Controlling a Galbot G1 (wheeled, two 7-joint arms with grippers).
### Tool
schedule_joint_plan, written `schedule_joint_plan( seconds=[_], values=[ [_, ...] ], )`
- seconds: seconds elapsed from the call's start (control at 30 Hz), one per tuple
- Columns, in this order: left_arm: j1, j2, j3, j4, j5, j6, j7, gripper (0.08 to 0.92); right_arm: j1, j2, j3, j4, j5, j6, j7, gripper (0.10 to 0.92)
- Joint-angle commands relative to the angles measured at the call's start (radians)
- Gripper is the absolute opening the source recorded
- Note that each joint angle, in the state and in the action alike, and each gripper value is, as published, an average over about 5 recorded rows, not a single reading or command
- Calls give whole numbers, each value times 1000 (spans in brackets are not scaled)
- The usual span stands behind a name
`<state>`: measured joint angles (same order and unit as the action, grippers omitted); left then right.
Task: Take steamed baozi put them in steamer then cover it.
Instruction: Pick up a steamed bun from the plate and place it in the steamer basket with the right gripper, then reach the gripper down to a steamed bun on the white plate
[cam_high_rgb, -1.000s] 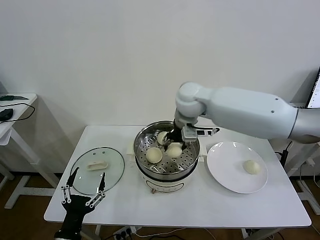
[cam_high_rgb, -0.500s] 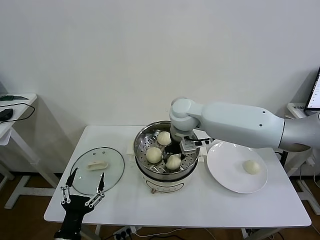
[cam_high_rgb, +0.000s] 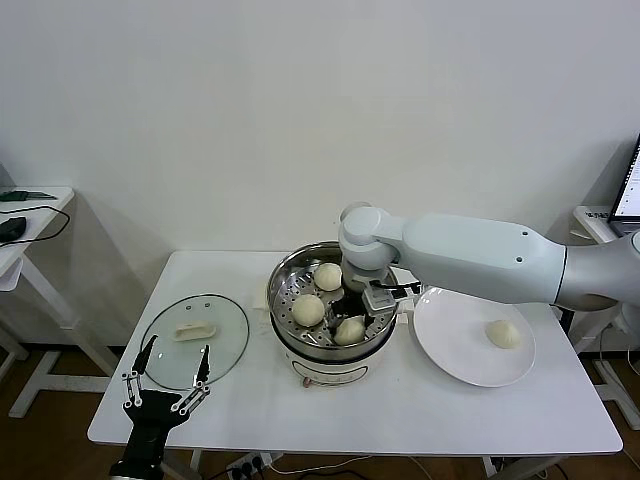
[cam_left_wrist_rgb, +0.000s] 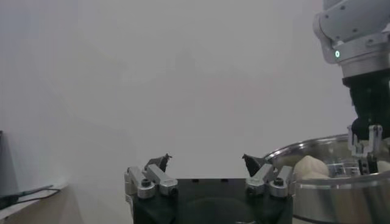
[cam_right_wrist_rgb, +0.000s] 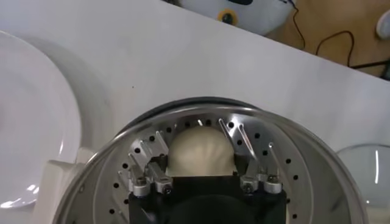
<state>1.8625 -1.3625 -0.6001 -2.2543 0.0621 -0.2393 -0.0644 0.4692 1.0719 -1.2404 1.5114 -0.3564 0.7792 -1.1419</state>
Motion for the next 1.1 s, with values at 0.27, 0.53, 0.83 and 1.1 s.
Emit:
schedule_joint_plan(
  seconds=[0.27, 0.53, 0.83, 1.1],
  values=[
    [-4, -1, 4, 5, 0, 1, 0, 823, -6, -18, 22, 14, -12, 6, 4, 820],
    [-4, 0, 4, 3, 0, 3, 1, 823, 13, -55, 98, 4, -2, 17, 17, 823],
    [-6, 3, 0, -4, 1, 7, 1, 823, 59, -209, 266, -116, 249, -244, -40, 823],
    [-13, 8, 7, -3, 5, 9, 2, 823, 96, -449, 208, -273, 629, -794, -91, 823]
  ],
)
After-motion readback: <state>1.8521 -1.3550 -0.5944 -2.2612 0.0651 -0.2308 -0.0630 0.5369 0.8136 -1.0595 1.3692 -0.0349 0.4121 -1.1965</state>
